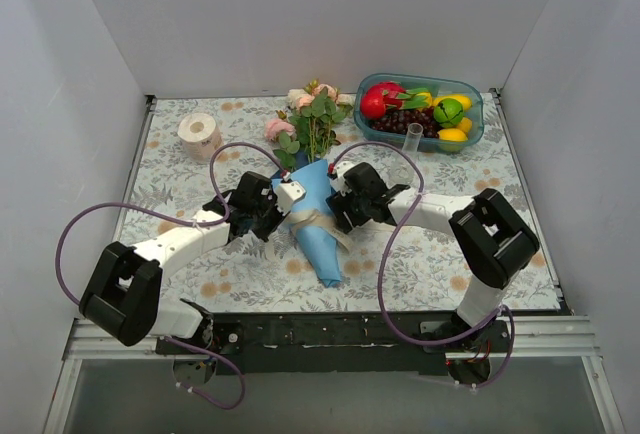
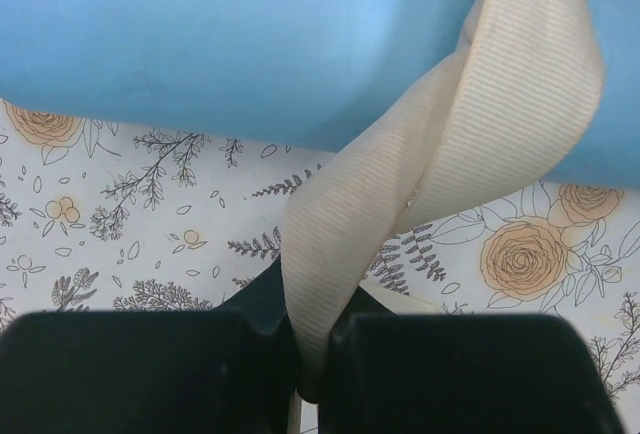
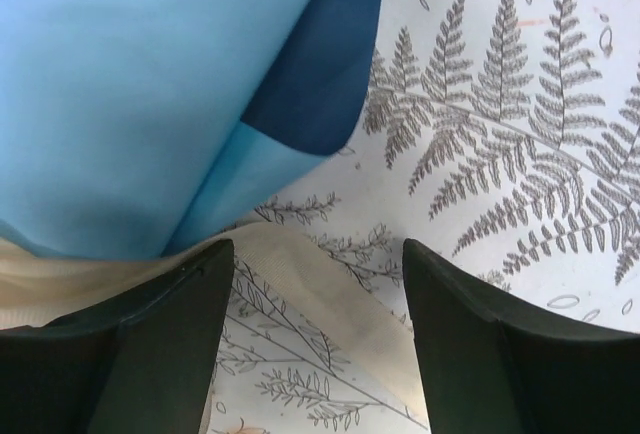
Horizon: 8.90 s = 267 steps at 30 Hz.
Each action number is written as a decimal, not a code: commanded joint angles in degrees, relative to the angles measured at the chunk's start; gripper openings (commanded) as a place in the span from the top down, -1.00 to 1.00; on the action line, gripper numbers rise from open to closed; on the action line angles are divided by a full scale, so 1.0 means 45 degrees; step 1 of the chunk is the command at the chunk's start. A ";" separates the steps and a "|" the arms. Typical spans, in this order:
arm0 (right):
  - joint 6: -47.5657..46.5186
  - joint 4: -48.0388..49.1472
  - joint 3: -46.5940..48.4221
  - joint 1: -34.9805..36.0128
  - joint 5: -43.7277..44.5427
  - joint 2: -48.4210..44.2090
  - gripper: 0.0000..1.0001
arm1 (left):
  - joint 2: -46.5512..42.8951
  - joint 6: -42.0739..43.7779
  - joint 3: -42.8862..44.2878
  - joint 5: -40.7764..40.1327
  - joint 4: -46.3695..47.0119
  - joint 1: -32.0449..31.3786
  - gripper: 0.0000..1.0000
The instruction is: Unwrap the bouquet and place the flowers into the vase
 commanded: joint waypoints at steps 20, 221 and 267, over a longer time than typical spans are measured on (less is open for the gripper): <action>0.2193 -0.1619 -0.1174 0.0413 0.5002 -0.4545 0.97 | -0.0127 -0.0052 0.0638 -0.0578 -0.0266 0.0054 1.00; 0.4147 -0.8553 1.7204 0.0627 0.2249 0.5491 0.97 | -0.3291 0.3249 0.4075 0.6433 -0.5657 1.2672 -0.96; 0.3132 -0.2004 -0.0885 0.3592 0.1056 -0.4959 -0.07 | -0.3486 0.3307 0.4251 0.6335 -0.6223 1.2672 -0.96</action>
